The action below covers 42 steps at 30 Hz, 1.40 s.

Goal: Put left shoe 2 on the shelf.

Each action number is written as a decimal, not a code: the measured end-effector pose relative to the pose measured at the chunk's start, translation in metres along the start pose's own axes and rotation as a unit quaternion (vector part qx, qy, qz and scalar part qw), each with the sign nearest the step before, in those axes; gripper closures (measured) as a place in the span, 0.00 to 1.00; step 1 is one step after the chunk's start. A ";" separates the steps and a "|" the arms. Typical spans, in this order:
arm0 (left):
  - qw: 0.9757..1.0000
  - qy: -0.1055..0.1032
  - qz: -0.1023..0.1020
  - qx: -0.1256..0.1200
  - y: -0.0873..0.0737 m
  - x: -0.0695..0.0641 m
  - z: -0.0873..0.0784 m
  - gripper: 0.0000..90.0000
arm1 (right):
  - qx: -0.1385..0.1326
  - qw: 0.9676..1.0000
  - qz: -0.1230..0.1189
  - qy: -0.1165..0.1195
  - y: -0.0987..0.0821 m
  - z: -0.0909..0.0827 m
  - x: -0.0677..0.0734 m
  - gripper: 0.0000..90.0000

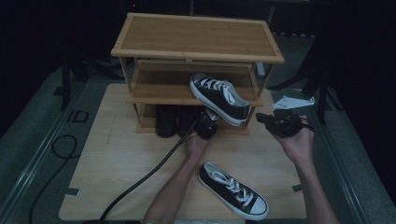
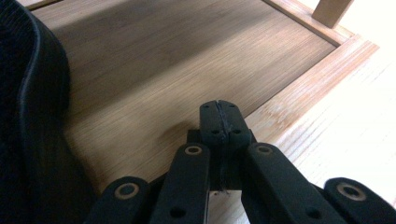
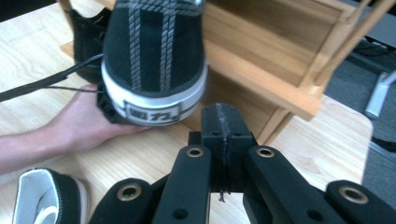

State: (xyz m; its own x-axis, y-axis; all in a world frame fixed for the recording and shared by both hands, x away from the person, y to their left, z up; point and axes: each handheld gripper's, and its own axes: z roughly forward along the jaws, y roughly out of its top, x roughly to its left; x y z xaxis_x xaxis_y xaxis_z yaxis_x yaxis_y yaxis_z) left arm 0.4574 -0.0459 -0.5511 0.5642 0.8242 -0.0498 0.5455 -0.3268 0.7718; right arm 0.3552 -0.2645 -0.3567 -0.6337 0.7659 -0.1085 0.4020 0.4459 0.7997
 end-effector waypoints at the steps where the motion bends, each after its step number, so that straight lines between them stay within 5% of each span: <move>1: 1.000 0.003 0.022 0.022 0.001 0.003 -0.001 1.00 | -0.001 1.000 -0.001 0.002 -0.001 0.001 0.002 1.00; 6: 0.999 0.017 0.020 0.028 0.003 0.004 0.003 1.00 | 0.001 1.000 -0.015 0.021 -0.006 0.007 0.011 1.00; 11: 1.000 0.026 -0.010 0.001 -0.001 0.002 0.007 1.00 | -0.006 0.999 -0.019 0.038 -0.007 0.008 0.018 1.00; 12: 1.000 0.027 0.004 0.015 -0.001 0.004 0.005 1.00 | -0.005 0.999 -0.022 0.036 -0.007 0.008 0.019 1.00; 18: 0.999 0.029 0.013 0.012 -0.002 0.003 0.005 1.00 | -0.003 0.998 -0.032 0.046 -0.008 0.009 0.025 1.00; 42: 1.000 0.030 -0.006 -0.004 -0.003 0.000 0.007 1.00 | -0.021 0.996 -0.048 0.075 0.005 0.015 0.039 1.00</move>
State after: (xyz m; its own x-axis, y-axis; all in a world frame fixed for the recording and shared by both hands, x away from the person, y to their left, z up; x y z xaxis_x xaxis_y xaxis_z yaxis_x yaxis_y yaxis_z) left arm 0.4603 -0.0479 -0.5579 0.5190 0.8545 -0.0211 0.5474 -0.3132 0.7760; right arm 0.3421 -0.2252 -0.3662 -0.7609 0.6412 -0.0994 0.3079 0.4917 0.8145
